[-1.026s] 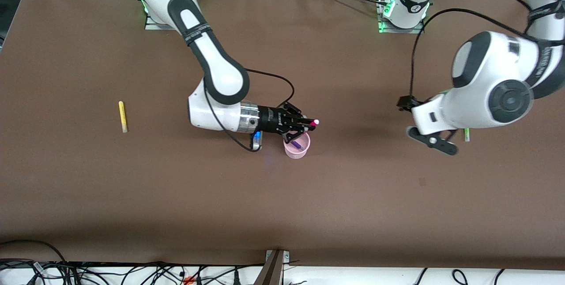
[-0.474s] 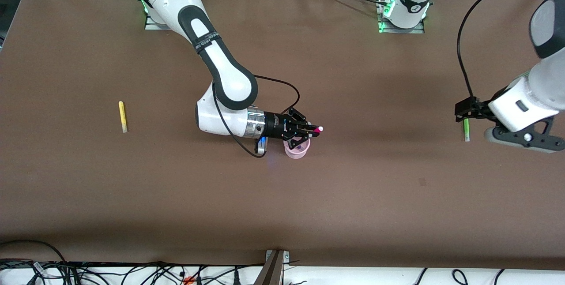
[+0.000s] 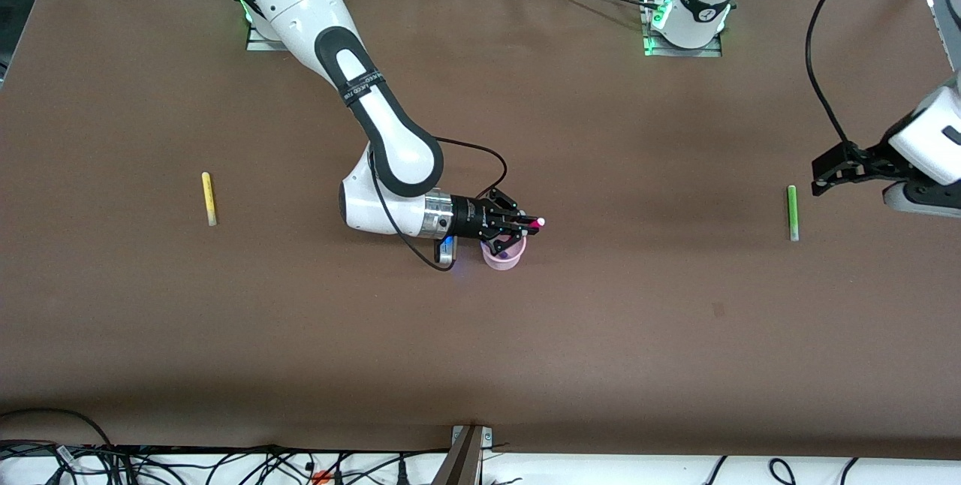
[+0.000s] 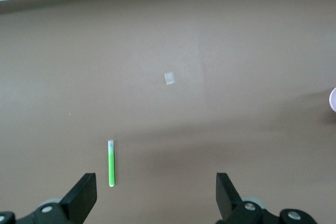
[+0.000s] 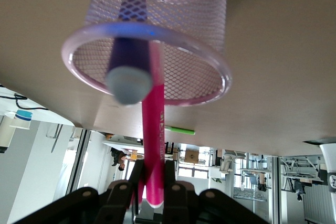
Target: Organize pens into pink holder with both arms
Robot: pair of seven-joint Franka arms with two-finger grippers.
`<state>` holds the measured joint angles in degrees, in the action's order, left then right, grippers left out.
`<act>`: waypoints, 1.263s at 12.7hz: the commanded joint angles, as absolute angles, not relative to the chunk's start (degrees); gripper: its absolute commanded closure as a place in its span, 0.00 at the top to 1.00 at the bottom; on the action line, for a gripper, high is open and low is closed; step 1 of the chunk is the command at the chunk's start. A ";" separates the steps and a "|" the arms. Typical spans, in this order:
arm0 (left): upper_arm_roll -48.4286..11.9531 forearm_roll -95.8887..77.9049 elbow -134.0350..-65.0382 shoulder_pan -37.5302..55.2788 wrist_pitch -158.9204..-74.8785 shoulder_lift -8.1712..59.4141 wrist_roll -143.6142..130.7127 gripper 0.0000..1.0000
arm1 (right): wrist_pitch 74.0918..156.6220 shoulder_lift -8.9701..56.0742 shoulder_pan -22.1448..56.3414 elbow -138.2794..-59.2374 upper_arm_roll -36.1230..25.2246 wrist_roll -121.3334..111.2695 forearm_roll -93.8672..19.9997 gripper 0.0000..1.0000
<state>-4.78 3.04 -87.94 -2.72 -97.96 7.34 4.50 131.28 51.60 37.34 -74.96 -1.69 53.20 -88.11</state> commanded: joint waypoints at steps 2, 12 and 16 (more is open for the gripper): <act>-5.54 1.67 -96.06 -4.56 -97.56 0.62 2.99 1.00 | 131.04 51.59 37.18 -73.30 -2.11 51.68 -88.33 1.00; -5.63 1.41 -98.26 -4.66 -97.65 -1.14 2.99 1.00 | 108.95 32.81 36.91 -76.81 -20.02 45.29 -52.95 1.00; -5.63 1.41 -98.09 -4.66 -97.38 -1.05 2.99 1.00 | 91.96 19.29 35.43 -80.23 -23.91 30.54 -28.63 1.00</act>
<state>-5.01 2.37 -97.28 -3.90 -97.52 0.21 3.36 95.58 27.58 35.90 -74.26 -24.33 36.89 -37.09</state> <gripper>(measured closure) 0.000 0.000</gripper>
